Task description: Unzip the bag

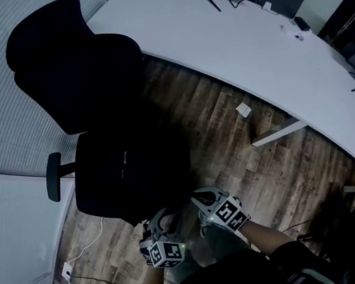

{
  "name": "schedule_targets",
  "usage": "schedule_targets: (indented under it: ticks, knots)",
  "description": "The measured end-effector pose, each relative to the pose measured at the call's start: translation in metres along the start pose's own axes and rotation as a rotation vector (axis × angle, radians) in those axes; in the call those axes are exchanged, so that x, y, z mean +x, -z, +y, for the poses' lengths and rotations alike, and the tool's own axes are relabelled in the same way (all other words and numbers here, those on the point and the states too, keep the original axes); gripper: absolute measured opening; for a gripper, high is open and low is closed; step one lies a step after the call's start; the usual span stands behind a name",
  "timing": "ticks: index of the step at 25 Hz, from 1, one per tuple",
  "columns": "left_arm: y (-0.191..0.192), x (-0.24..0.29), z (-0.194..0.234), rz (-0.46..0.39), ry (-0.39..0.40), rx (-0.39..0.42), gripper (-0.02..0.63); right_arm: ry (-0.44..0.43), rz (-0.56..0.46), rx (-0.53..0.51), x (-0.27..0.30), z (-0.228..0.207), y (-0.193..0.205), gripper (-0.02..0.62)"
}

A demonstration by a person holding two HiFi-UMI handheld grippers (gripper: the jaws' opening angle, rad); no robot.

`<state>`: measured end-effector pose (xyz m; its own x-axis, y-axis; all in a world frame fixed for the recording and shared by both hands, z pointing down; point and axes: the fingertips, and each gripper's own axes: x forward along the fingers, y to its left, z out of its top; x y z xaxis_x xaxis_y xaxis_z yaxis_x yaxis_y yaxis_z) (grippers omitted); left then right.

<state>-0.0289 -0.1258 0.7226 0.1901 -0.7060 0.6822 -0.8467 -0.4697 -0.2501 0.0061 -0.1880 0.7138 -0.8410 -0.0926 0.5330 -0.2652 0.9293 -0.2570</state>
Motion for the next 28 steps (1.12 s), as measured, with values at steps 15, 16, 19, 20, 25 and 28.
schedule_targets:
  ticks: [15, 16, 19, 20, 25, 28]
  knots:
    - [-0.005, 0.004, 0.009, 0.020, -0.014, 0.022, 0.109, 0.099, 0.005, 0.027, -0.001, -0.027, -0.010, 0.047]
    - [-0.006, 0.005, 0.009, 0.022, -0.014, 0.022, 0.109, 0.102, 0.003, 0.028, -0.001, -0.030, -0.012, 0.047]
    - [-0.008, 0.007, 0.009, 0.025, -0.013, 0.017, 0.106, 0.118, -0.001, 0.041, -0.001, -0.039, -0.018, 0.047]
    - [-0.009, 0.008, 0.010, 0.024, -0.013, 0.014, 0.106, 0.126, -0.006, 0.041, 0.000, -0.043, -0.020, 0.047]
    - [-0.012, 0.012, 0.011, 0.025, -0.010, 0.003, 0.103, 0.164, -0.010, 0.054, 0.003, -0.066, -0.028, 0.046]
    - [-0.012, 0.014, 0.012, 0.028, -0.010, 0.000, 0.101, 0.187, -0.011, 0.047, 0.006, -0.082, -0.033, 0.046]
